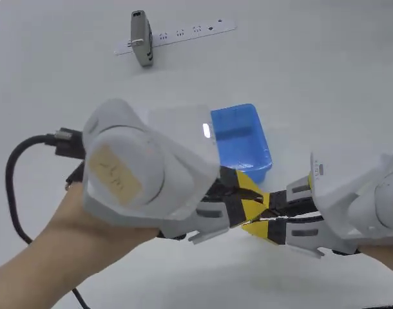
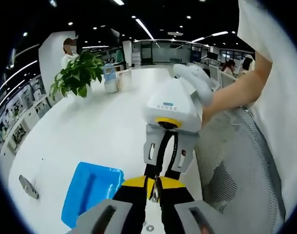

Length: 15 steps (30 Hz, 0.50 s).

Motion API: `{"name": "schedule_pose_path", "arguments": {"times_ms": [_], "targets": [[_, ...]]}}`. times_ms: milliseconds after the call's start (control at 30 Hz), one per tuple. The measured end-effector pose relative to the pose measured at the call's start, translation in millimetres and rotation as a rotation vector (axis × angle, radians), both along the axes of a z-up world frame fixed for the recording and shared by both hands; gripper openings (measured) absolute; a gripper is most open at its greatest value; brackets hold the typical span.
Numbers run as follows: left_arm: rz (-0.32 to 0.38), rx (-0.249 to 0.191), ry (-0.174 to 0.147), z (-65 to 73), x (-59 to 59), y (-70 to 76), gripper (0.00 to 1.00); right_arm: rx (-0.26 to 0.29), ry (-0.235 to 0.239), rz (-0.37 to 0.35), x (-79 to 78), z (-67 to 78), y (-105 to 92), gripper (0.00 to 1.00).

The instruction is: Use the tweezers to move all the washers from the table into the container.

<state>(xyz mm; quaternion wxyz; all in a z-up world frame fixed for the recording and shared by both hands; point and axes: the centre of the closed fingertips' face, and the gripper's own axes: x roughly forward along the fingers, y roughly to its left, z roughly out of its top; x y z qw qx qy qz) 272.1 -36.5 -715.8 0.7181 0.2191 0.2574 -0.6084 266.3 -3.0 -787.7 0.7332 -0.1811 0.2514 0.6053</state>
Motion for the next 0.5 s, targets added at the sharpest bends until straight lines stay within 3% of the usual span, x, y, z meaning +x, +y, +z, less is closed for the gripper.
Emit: {"name": "schedule_pose_path", "arguments": {"times_ms": [67, 200, 267, 400, 500], "targets": [[0.109, -0.049, -0.009, 8.0, 7.8, 9.0, 0.18, 0.035, 0.023, -0.051, 2.1, 0.5, -1.0, 0.03], [0.341, -0.212, -0.011, 28.2, 14.5, 33.2, 0.3, 0.088, 0.086, -0.158, 8.8, 1.0, -6.9, 0.02], [0.459, -0.283, 0.004, 34.2, 14.2, 48.9, 0.37, 0.079, 0.069, -0.187, 13.6, 1.8, -11.6, 0.03], [0.628, -0.338, -0.044, 40.3, 6.2, 79.7, 0.45, 0.155, 0.102, -0.263, 21.2, 20.0, -16.4, 0.03], [0.709, -0.329, -0.1, 40.5, -3.5, 95.2, 0.52, 0.168, 0.1, -0.283, 23.4, 28.5, -20.9, 0.03]]}}
